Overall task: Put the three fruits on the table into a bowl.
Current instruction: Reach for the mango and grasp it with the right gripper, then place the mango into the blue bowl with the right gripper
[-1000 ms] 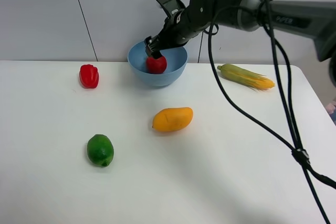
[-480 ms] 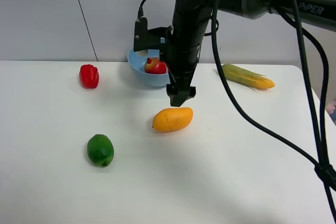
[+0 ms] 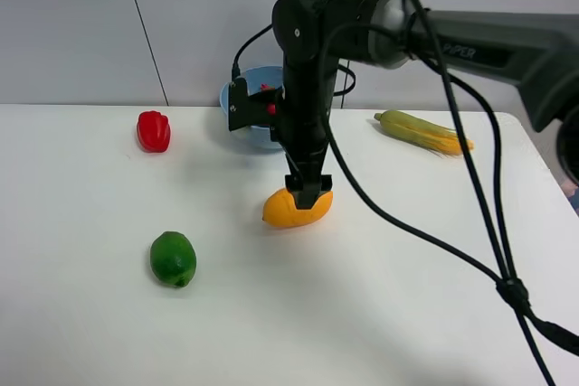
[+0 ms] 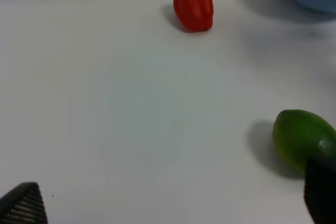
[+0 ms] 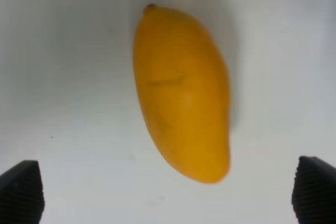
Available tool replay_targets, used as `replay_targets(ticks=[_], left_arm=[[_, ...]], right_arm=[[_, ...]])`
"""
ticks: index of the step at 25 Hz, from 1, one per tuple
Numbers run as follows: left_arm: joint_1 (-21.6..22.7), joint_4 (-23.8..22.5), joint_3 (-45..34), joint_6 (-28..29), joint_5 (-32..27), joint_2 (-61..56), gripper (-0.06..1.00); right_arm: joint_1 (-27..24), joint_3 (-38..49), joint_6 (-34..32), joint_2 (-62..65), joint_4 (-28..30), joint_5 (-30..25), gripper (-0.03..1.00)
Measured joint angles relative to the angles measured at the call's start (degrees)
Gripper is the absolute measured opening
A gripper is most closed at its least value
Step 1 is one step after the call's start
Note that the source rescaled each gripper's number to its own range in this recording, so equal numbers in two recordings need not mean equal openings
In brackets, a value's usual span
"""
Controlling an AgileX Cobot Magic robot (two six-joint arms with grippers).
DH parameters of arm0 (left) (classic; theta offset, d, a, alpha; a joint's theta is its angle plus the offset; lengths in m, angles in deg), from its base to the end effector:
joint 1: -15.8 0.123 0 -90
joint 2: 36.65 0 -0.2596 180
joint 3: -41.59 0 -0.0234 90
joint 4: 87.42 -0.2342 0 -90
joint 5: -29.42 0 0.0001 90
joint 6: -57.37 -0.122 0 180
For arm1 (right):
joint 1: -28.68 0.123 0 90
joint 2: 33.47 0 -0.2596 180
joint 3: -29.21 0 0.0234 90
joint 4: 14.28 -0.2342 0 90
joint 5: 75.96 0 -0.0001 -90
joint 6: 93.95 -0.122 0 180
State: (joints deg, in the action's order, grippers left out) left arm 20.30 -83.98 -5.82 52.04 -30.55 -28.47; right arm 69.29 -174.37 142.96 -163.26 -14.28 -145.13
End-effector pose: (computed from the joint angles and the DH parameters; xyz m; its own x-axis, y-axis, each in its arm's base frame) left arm 0.0333 -0.0037 0.2590 -0.4306 0.0291 -0.9021 -0.0045 0.9994 0.0344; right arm 0.3092 0.2651 0.1580 0.1322 -0.9902 -0.0440 -0.9893 -0.1291 -0.0675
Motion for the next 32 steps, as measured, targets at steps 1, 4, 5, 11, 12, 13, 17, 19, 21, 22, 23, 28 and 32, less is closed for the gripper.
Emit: replay_targets(ticks=[1, 4, 5, 11, 12, 13, 17, 19, 21, 22, 23, 28, 32], left_arm=[[0.00, 0.00, 0.00, 0.00, 0.00, 0.00, 1.00], [0.00, 0.00, 0.00, 0.00, 0.00, 0.00, 1.00], [0.00, 0.00, 0.00, 0.00, 0.00, 0.00, 1.00], [0.00, 0.00, 0.00, 0.00, 0.00, 0.00, 1.00], [0.00, 0.00, 0.00, 0.00, 0.00, 0.00, 1.00], [0.00, 0.00, 0.00, 0.00, 0.00, 0.00, 1.00], [0.00, 0.00, 0.00, 0.00, 0.00, 0.00, 1.00], [0.00, 0.00, 0.00, 0.00, 0.00, 0.00, 1.00], [0.00, 0.00, 0.00, 0.00, 0.00, 0.00, 1.00], [0.00, 0.00, 0.00, 0.00, 0.00, 0.00, 1.00], [0.00, 0.00, 0.00, 0.00, 0.00, 0.00, 1.00], [0.00, -0.05, 0.00, 0.00, 0.00, 0.00, 1.00], [0.00, -0.05, 0.00, 0.00, 0.00, 0.00, 1.00]], right_arm=[[0.00, 0.00, 0.00, 0.00, 0.00, 0.00, 0.86], [0.05, 0.00, 0.06, -2.99, 0.00, 1.41, 0.86], [0.05, 0.00, 0.06, -3.65, 0.00, 1.88, 0.86], [0.00, 0.00, 0.31, -6.78, 0.00, 3.50, 0.86], [0.00, 0.00, 0.33, -7.52, 0.00, 4.05, 0.86], [0.00, 0.00, 0.43, -8.76, 0.00, 5.71, 0.86], [0.00, 0.00, 0.44, -11.24, 0.00, 8.80, 0.86], [0.00, 0.00, 0.44, -12.15, 0.00, 9.78, 0.86], [0.00, 0.00, 0.44, -12.85, 0.00, 10.76, 0.81], [0.00, 0.00, 0.44, -13.07, 0.00, 11.18, 0.72], [0.00, 0.00, 0.44, -13.13, 0.00, 11.56, 0.56], [0.00, 0.00, -1.80, -11.66, -0.36, 9.67, 0.03], [-0.82, 0.00, -18.46, -5.28, -3.82, 12.82, 0.03]])
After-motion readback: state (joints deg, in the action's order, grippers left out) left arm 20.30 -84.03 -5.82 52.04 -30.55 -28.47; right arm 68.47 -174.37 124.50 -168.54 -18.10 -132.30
